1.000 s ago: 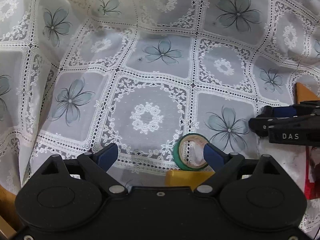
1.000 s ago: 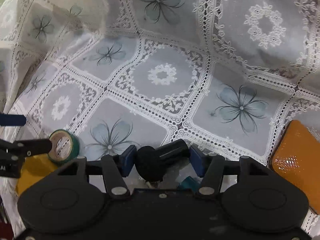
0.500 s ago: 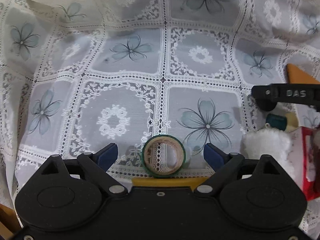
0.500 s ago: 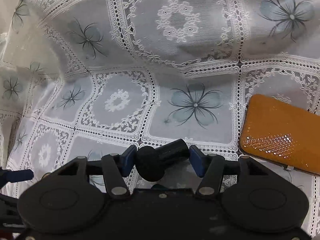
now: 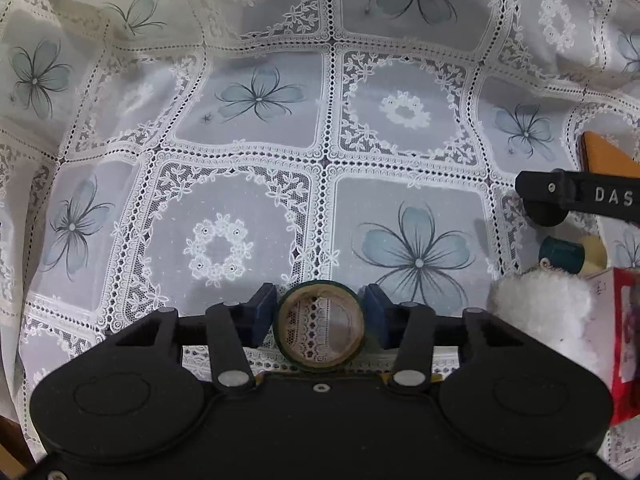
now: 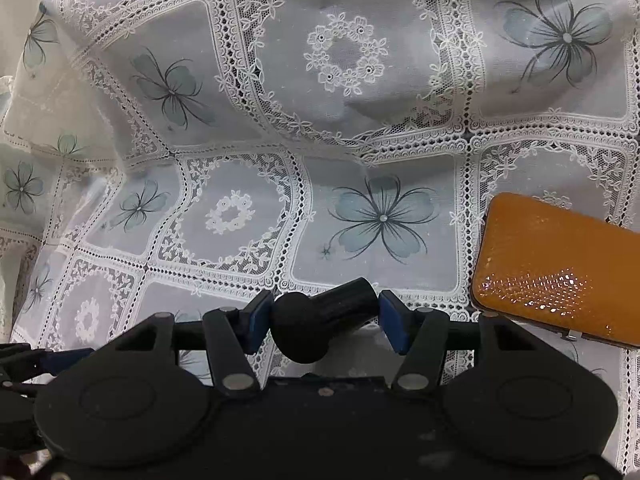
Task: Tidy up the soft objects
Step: 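Lift the tape roll and black cylinder and carry both toward the basket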
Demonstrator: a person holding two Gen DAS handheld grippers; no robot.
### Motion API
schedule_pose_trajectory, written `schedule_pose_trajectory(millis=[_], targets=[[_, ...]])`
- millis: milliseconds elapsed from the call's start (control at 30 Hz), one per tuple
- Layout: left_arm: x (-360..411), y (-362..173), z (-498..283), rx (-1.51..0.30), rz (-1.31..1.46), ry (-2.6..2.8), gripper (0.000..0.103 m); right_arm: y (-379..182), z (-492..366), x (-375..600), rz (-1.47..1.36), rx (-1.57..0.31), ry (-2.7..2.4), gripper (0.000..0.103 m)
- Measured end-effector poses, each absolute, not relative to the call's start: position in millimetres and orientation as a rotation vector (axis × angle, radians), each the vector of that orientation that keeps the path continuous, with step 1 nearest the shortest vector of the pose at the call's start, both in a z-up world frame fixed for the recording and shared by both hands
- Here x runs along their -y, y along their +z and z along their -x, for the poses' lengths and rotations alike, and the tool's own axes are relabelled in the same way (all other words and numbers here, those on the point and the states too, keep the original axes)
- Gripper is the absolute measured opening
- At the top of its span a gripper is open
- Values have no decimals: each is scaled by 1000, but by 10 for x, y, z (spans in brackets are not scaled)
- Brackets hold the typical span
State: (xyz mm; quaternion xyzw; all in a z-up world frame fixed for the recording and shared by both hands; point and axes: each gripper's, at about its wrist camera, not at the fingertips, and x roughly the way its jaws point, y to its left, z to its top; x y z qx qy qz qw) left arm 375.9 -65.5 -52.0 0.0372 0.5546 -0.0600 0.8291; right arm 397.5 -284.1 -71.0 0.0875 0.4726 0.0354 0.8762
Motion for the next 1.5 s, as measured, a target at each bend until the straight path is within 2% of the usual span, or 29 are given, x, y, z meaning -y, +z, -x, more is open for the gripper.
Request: schedule_pose_trajectory(millis=[367, 500, 567, 800, 900, 967, 1033, 1500], targets=[[718, -383, -3684, -1145, -68, -135, 47, -680, -3940, 2840, -179, -937, 47, 57], [692, -221, -3626, -1117, -43, -154, 47, -660, -3899, 2851, -183, -903, 42, 57], [675, -122, -3569, -1096, -35, -160, 41, -647, -3878, 2864, -187, -885, 35, 57], [498, 163, -3230, -1042, 13, -202, 41, -637, -3859, 2908, -207, -864, 2, 57], [467, 152, -3195, -1042, -14, -185, 44, -643, -3868, 2893, -195, -870, -10, 57], [474, 98, -3257, -1053, -40, -157, 49, -645, -3869, 2893, -194, -872, -16, 57], [489, 37, -3341, -1072, -52, -151, 65, -653, -3877, 2901, -199, -878, -20, 57], [726, -414, -3613, -1165, -142, -114, 66, -662, -3901, 2897, -203, -886, -19, 57]])
